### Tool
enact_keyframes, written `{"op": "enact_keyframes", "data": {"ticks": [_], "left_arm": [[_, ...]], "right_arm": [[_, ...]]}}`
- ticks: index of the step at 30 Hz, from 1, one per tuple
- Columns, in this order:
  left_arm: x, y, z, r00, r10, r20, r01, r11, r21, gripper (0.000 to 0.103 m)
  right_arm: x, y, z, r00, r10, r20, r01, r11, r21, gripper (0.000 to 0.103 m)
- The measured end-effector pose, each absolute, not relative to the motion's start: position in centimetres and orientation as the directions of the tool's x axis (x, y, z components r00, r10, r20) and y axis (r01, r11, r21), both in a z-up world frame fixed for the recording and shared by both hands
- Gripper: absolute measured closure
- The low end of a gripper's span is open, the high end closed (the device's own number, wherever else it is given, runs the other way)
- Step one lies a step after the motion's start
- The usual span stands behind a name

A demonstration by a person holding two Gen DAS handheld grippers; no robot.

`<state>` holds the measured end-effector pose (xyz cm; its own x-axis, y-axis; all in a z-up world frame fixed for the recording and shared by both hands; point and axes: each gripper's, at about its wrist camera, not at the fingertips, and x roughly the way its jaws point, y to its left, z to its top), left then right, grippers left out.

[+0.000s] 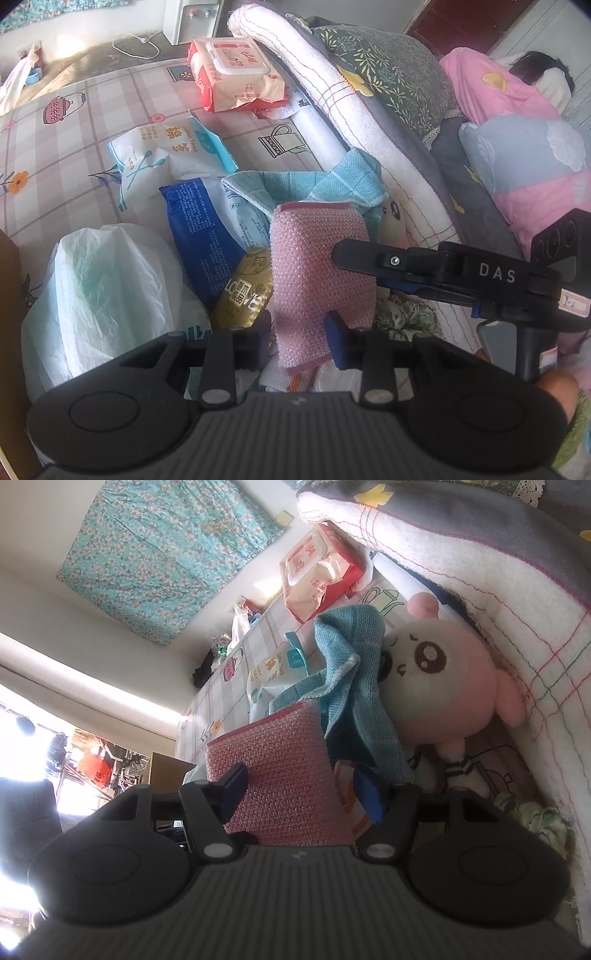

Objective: Organize soft objects
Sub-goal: 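Reach the left tool to the pink mesh sponge and grasp it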

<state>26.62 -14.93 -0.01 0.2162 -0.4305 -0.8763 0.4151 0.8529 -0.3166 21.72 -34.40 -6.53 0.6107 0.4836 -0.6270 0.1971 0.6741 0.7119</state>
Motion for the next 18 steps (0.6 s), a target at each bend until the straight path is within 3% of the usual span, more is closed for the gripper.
{"op": "enact_keyframes", "data": {"ticks": [10,18], "left_arm": [[25.4,-14.6,1.2,0.24,-0.462,-0.854,0.436,0.837,-0.331,0.074],[21.8,-10.8,6.2,0.338,-0.503,-0.796,0.455,0.827,-0.33,0.074]], "right_arm": [[20.4,-31.8,-3.4,0.627,0.426,-0.653,0.144,0.76,0.634,0.047],[17.5,-28.6,3.0,0.676,0.425,-0.602,0.035,0.798,0.602,0.046]]}}
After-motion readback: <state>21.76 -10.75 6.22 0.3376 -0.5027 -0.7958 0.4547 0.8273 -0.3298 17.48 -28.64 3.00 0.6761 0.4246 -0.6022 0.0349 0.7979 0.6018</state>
